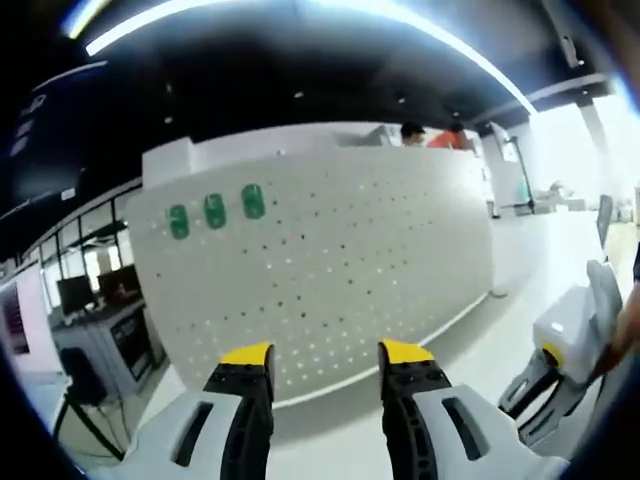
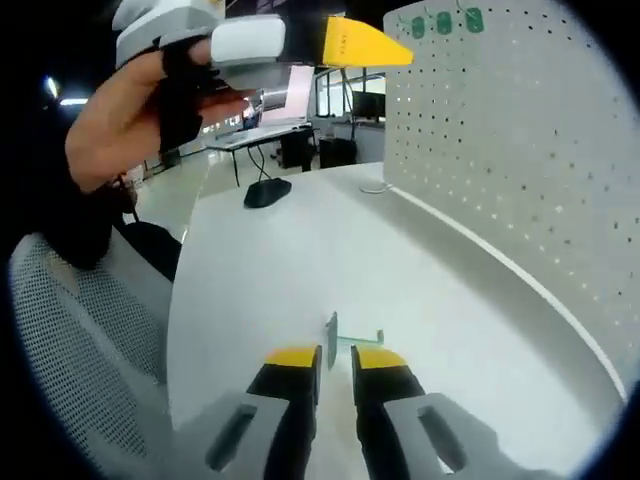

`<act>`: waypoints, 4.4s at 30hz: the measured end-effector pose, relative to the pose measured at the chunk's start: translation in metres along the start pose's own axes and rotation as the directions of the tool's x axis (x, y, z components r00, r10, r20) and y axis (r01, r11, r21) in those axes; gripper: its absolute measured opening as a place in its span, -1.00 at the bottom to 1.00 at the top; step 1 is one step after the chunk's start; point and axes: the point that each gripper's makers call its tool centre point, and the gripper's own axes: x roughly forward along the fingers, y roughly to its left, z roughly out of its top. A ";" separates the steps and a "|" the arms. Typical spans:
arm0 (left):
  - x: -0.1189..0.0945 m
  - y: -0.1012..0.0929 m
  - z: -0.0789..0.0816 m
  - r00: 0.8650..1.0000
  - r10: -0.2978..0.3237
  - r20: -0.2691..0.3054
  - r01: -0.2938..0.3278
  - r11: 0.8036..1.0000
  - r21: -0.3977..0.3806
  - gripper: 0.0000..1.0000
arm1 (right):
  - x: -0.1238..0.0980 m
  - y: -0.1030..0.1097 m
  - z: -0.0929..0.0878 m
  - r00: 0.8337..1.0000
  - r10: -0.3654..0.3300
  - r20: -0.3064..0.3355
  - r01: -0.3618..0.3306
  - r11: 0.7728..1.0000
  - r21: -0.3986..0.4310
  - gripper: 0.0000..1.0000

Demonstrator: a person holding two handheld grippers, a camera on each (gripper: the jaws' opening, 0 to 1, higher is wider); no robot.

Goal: Insert the hook assembly into the mounting plate slot until the hook locks in place.

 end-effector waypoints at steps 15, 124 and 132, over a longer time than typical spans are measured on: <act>0.001 0.003 -0.005 1.000 -0.017 -0.010 0.017 1.000 -0.020 -0.17 | 0.007 0.000 0.001 1.000 0.006 0.010 -0.006 1.000 0.009 -0.98; -0.023 -0.144 -0.020 0.692 -0.662 0.286 0.385 0.004 -0.923 -0.61 | -0.122 -0.014 0.090 0.902 -0.127 0.412 0.226 0.953 -0.200 -1.00; -0.015 -0.130 -0.023 0.707 -0.651 0.278 0.485 0.161 -0.859 -0.65 | -0.117 -0.016 0.083 0.914 -0.133 0.382 0.222 0.955 -0.197 -1.00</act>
